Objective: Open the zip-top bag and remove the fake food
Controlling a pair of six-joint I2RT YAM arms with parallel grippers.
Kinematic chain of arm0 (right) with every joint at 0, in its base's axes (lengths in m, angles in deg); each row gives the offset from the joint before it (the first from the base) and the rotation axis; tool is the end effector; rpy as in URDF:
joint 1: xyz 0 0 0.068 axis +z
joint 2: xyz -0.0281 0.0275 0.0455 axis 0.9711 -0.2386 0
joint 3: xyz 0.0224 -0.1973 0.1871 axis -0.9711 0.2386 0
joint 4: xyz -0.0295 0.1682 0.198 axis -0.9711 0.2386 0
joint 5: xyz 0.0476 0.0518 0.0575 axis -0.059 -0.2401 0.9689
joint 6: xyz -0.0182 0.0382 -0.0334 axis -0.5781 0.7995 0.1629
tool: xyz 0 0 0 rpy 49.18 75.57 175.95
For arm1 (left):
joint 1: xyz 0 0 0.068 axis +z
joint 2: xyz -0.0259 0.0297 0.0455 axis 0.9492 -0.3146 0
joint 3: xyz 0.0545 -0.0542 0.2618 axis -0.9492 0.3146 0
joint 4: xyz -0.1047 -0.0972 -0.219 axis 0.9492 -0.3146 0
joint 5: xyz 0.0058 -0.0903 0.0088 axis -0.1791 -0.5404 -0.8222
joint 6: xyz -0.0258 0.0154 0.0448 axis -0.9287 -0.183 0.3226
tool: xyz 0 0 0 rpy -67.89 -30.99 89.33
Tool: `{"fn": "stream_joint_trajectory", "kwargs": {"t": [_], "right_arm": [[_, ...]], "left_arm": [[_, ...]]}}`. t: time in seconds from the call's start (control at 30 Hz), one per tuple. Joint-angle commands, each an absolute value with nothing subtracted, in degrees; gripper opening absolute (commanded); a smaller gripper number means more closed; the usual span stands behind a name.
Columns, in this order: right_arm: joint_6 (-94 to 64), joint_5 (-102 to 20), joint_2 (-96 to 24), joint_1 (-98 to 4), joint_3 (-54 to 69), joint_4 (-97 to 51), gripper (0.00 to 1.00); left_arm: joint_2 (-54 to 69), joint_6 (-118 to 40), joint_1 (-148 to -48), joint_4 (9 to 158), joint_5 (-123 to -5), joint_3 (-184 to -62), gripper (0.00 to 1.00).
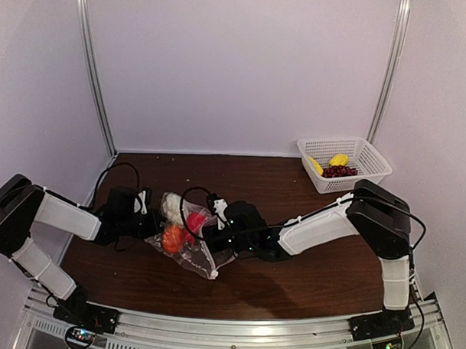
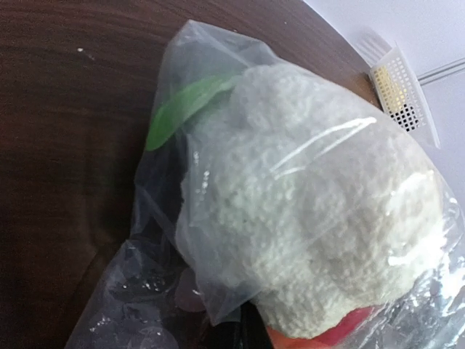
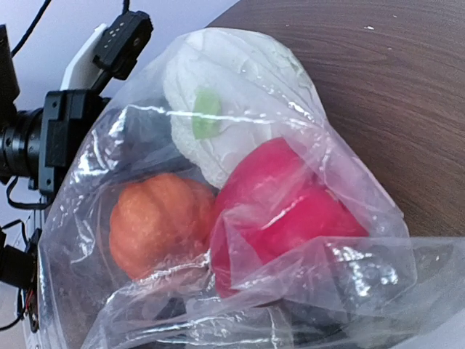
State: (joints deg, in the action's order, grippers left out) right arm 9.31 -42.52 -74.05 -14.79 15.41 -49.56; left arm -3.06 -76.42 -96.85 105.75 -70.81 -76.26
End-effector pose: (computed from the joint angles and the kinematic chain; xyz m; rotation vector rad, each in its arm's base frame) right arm 0.2105 0.3942 0.1423 -0.6480 2.1092 1.0874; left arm 0.2323 -0.1196 0.1303 -0.3286 2.3375 -0.9809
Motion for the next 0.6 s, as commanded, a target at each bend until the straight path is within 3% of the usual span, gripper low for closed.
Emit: {"fn": "stream_joint_trajectory", "kwargs": {"t": [0.0,0.3,0.4,0.57], "right_arm": [[10.2,-46.4,-76.1,-14.9,11.8,-48.7,0.57],[11.0,-51.6,-79.4,-15.4,7.6,-45.8,0.71],[11.5,-52.8,-79.1,-16.3,8.4,-46.3,0.71],[8.7,-43.7,-75.7,-16.4,13.4,-52.0,0.70]], "left_arm": [[-7.3,-71.9,-100.3,107.8,-77.1,-79.9,0.00],[-12.7,-69.5,-103.4,108.5,-81.3,-83.8,0.00],[-12.3,-68.8,-103.4,107.4,-81.3,-83.7,0.00],[-10.7,-68.4,-103.1,106.0,-80.4,-83.0,0.00]]}}
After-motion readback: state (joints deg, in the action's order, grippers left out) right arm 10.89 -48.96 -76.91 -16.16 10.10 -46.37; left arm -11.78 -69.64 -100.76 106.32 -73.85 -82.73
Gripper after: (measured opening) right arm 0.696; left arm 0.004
